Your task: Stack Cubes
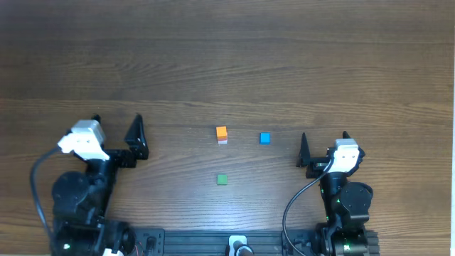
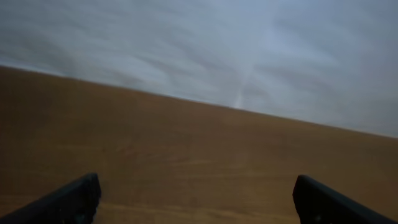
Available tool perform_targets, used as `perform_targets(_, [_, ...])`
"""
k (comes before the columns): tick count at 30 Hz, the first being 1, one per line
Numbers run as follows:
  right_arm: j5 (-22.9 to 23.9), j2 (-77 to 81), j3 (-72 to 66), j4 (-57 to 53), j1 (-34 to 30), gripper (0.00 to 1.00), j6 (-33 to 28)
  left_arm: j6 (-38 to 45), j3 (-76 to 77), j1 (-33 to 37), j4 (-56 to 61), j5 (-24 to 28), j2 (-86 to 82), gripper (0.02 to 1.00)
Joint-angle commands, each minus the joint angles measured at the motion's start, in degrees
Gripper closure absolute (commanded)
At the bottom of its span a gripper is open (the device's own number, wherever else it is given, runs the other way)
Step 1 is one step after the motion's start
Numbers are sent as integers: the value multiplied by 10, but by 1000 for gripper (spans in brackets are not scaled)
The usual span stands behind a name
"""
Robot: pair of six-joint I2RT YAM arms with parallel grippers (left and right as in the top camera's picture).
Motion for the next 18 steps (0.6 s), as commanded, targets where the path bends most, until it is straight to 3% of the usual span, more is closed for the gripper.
perform_targets(1, [-5,-3,-6,3,3,9,0,39,-72,23,57,21,-43,20])
perform_targets(18, [-5,-3,-6,3,3,7,0,52,-209,73,128,21,-139,20])
